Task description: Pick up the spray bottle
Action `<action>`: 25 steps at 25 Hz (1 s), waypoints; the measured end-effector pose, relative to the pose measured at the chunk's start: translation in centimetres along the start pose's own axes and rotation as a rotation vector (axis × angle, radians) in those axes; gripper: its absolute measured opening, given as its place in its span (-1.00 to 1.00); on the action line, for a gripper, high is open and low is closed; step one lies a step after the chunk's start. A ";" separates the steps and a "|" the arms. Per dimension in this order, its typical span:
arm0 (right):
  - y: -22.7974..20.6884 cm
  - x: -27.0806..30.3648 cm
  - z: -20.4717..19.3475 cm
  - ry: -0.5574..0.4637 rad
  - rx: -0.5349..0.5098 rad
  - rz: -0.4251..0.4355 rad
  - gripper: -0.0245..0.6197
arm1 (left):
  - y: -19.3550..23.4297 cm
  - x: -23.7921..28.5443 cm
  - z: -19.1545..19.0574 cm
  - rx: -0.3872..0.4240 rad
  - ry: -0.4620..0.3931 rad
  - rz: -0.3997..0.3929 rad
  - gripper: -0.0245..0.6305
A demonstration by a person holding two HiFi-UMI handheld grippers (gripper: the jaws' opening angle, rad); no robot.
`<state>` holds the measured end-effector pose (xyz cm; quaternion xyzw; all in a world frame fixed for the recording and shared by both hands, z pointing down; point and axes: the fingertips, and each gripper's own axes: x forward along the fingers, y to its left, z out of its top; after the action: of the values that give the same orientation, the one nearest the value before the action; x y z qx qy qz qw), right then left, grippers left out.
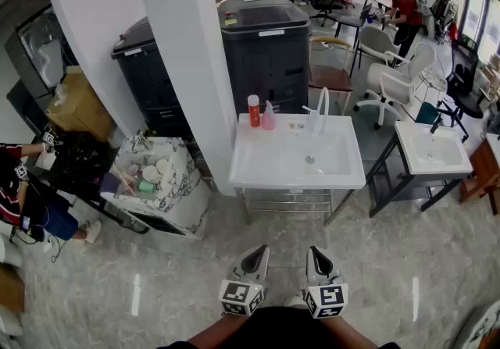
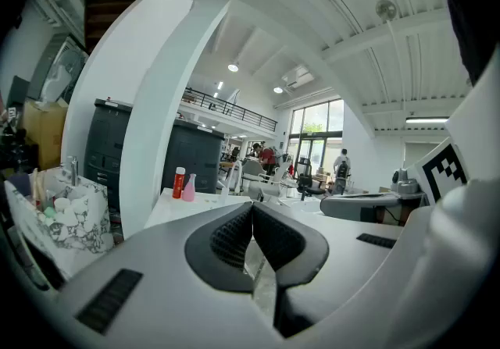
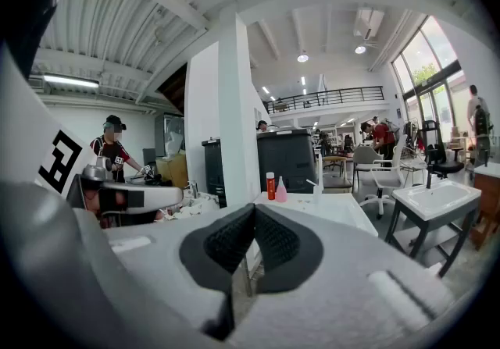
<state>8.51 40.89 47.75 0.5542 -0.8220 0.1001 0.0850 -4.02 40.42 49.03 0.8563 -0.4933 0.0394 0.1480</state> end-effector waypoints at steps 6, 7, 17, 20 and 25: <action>-3.9 -0.1 -0.1 -0.023 -0.049 0.020 -0.94 | -1.5 3.0 -0.4 0.012 0.000 0.047 -0.87; -4.7 -0.4 -0.1 -0.033 -0.060 0.015 -0.93 | -1.7 3.4 -0.6 0.010 0.001 0.055 -0.87; -12.0 -0.1 -3.3 0.012 0.013 0.036 -0.93 | -5.0 8.0 -2.0 0.027 0.045 0.075 -0.87; -12.3 1.4 -3.0 0.005 0.005 0.032 -0.93 | -4.4 9.5 -1.4 0.028 0.039 0.071 -0.87; -12.0 4.5 -3.3 0.019 -0.030 0.035 -0.93 | -1.9 11.9 -2.0 0.015 0.061 0.039 -0.87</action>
<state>18.10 33.35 52.86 0.5372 -0.8322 0.0944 0.0994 3.82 32.04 53.09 0.8460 -0.5048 0.0720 0.1558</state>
